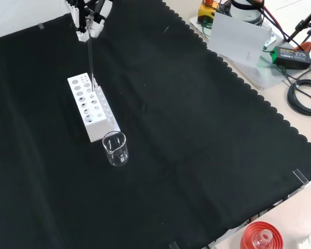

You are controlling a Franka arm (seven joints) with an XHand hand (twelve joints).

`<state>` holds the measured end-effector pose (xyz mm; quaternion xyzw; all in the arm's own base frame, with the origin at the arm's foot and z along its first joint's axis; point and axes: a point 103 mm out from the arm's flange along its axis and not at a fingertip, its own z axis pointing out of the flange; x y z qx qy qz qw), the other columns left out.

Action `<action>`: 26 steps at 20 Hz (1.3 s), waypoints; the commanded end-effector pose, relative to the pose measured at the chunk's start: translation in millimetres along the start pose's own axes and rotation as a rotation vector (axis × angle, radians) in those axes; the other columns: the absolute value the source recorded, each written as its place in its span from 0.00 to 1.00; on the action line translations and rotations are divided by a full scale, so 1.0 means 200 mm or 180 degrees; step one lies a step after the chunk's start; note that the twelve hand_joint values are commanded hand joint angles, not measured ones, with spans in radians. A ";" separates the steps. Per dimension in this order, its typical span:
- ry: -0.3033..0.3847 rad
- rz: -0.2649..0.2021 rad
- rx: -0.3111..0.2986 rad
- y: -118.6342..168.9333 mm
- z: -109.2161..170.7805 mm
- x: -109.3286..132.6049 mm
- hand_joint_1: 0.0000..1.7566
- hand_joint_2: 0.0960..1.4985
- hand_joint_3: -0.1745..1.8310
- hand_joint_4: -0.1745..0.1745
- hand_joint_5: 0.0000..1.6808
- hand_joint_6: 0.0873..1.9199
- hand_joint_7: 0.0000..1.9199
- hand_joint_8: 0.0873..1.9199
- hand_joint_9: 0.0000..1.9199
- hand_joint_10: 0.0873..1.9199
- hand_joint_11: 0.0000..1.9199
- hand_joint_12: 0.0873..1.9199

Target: Put the glass rod back on the white test tube rack.

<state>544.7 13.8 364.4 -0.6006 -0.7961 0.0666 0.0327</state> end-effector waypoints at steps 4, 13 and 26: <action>0.0010 0.0015 0.0041 0.04 0.04 0.00 0.70 0.68 0.00 0.00 0.82 0.14 0.91 0.16 0.96 0.16 0.86 0.36; 0.0070 -0.0016 0.0027 0.05 0.05 0.00 0.70 0.68 0.00 0.00 0.82 0.14 0.91 0.16 0.96 0.16 0.86 0.36; 0.0054 -0.0004 0.0134 0.10 0.15 -0.02 0.70 0.68 0.00 0.00 0.82 0.13 0.91 0.16 0.96 0.16 0.86 0.36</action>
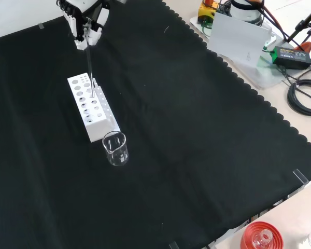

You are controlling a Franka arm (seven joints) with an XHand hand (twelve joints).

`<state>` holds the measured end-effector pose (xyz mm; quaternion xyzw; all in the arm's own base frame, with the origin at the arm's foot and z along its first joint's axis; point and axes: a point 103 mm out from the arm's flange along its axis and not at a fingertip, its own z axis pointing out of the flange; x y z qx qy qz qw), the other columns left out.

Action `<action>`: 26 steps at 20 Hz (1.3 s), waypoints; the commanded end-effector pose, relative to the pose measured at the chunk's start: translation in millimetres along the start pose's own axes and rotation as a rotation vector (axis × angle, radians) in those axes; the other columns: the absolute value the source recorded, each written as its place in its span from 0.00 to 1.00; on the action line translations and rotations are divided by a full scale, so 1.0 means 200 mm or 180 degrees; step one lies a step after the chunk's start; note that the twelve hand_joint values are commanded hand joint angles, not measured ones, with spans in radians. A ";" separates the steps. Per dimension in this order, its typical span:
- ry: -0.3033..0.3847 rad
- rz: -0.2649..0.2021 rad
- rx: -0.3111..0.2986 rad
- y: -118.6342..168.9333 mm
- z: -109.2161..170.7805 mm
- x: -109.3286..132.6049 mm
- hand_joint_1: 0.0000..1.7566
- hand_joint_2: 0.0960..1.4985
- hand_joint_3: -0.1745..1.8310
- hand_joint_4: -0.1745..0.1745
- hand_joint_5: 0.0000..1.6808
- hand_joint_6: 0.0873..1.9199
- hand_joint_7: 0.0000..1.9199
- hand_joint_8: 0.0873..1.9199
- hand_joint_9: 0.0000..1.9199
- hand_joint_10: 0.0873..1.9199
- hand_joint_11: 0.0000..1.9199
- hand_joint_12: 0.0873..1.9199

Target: Put the glass rod back on the white test tube rack.

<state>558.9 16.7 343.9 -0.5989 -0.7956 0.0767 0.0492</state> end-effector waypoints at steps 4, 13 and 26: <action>-0.0018 -0.0021 0.0069 0.03 0.07 0.00 0.70 0.68 0.00 0.00 0.82 0.13 0.91 0.16 0.96 0.16 0.86 0.36; -0.0010 -0.0021 0.0123 0.08 0.13 0.00 0.70 0.68 0.00 0.00 0.82 0.13 0.91 0.16 0.96 0.16 0.86 0.36; 0.0032 -0.0017 0.0203 0.11 0.21 -0.03 0.70 0.68 0.00 0.00 0.82 0.13 0.91 0.16 0.96 0.16 0.86 0.36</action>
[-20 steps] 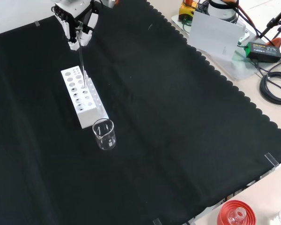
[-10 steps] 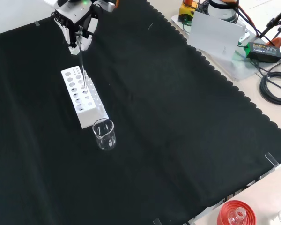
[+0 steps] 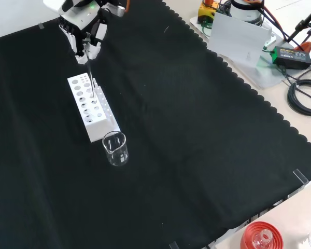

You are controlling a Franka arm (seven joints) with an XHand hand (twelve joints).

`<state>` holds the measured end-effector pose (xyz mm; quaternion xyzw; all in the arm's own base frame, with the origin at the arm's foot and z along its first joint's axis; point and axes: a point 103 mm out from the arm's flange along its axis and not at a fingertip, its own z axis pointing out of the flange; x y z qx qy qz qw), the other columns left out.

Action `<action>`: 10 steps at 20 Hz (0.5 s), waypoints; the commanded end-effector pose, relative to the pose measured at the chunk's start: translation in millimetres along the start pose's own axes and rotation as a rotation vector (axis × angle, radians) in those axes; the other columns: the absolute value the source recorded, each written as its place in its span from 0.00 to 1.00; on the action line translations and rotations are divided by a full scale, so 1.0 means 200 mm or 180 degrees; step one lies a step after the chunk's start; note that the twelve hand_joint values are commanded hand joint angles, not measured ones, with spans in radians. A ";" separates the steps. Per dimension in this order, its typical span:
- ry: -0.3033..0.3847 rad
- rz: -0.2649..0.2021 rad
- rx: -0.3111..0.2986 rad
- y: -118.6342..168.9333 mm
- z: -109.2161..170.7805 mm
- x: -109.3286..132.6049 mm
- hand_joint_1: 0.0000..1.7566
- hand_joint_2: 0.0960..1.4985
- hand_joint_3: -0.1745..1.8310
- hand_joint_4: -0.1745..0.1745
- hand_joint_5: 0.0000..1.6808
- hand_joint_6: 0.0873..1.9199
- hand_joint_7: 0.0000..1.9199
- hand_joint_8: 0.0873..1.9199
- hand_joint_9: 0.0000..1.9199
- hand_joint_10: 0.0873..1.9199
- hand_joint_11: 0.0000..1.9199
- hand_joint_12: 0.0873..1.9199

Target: Put the glass rod back on the white test tube rack.

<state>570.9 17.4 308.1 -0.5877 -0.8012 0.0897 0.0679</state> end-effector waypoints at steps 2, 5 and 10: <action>-0.0015 0.0063 0.0104 0.06 0.06 -0.01 0.70 0.68 0.00 0.00 0.82 0.13 0.91 0.16 0.96 0.16 0.86 0.36; -0.0018 0.0011 0.0130 0.09 0.10 0.01 0.70 0.68 0.00 0.00 0.82 0.13 0.91 0.16 0.96 0.16 0.86 0.36; -0.0005 -0.0072 0.0135 0.17 0.16 0.03 0.70 0.68 0.00 0.00 0.82 0.13 0.91 0.16 0.96 0.16 0.86 0.36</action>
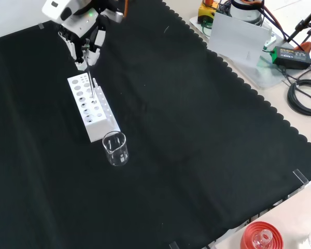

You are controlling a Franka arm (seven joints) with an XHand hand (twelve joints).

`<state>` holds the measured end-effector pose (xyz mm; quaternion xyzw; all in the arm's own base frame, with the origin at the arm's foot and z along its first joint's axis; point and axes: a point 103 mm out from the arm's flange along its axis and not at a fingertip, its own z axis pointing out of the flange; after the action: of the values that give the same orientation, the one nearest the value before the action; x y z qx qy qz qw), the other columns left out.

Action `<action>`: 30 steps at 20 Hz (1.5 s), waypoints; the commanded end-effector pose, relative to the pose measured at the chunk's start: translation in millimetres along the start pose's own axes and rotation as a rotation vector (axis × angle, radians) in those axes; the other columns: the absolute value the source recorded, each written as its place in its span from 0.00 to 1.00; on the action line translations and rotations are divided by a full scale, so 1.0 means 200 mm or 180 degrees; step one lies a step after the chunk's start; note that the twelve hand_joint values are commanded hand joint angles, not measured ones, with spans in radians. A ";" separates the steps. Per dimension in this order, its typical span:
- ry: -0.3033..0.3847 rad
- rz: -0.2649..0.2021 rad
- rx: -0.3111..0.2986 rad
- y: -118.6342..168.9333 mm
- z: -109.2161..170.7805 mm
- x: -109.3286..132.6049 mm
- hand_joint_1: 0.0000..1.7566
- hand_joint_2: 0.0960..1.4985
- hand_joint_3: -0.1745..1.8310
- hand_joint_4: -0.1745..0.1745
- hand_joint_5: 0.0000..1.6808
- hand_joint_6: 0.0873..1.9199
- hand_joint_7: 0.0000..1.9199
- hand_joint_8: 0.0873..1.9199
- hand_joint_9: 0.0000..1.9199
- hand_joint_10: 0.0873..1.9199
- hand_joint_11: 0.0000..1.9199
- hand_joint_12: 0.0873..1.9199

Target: Put the glass rod back on the white test tube rack.

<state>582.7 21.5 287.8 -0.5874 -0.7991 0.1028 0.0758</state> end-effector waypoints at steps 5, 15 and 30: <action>0.0079 -0.0147 -0.0019 0.10 0.09 0.01 0.70 0.68 0.00 0.00 0.82 0.13 0.91 0.16 0.96 0.16 0.86 0.36; 0.0109 -0.0120 -0.0018 0.11 0.13 -0.02 0.70 0.68 0.00 0.00 0.82 0.13 0.90 0.16 0.96 0.16 0.86 0.36; 0.0215 -0.0035 -0.0003 0.11 0.14 -0.08 0.69 0.70 0.00 0.00 0.76 0.24 0.91 0.17 0.96 0.15 0.88 0.35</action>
<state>601.0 11.9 254.1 -0.5827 -0.8023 0.0876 0.0954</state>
